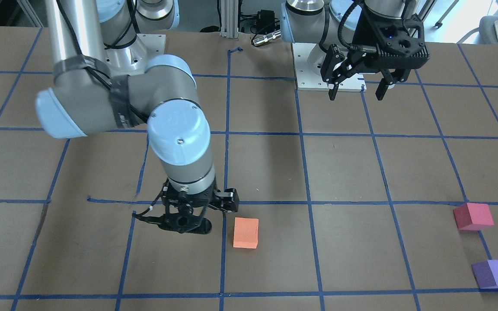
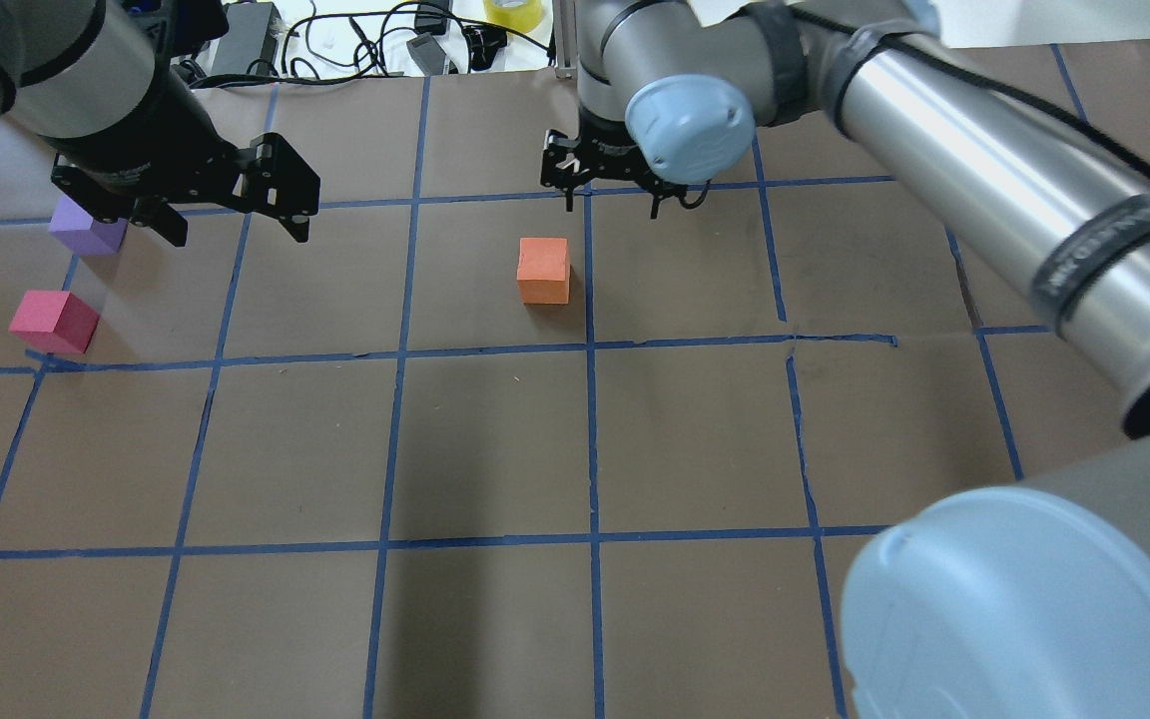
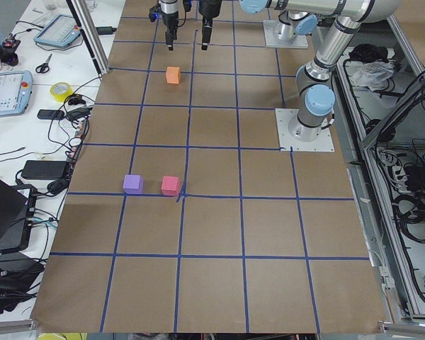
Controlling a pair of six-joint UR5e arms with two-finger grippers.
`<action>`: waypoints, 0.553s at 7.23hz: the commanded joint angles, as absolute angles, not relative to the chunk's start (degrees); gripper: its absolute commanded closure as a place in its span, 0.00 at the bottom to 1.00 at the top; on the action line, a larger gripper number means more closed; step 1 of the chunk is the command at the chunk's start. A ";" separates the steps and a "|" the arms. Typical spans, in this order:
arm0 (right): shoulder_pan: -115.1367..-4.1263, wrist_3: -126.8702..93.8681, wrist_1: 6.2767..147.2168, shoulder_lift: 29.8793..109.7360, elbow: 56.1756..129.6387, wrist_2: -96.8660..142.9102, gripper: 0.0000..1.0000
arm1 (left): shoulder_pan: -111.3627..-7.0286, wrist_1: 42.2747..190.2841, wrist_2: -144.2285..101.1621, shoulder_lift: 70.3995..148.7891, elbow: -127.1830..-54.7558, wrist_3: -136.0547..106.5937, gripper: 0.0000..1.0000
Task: Arrange blocks in a line
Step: 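Release the orange cube and raise the right gripper away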
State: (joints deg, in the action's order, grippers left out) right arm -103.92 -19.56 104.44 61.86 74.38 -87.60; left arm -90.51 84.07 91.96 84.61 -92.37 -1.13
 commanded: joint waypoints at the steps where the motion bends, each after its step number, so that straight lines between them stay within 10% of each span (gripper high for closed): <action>1: -95.40 -7.33 95.66 71.76 76.02 -87.98 0.00 | -90.79 72.32 90.10 91.53 -92.72 -1.93 0.00; 4: -90.11 -3.08 92.72 77.16 79.45 -94.03 0.00 | -95.78 62.61 86.66 104.55 -92.29 -5.42 0.00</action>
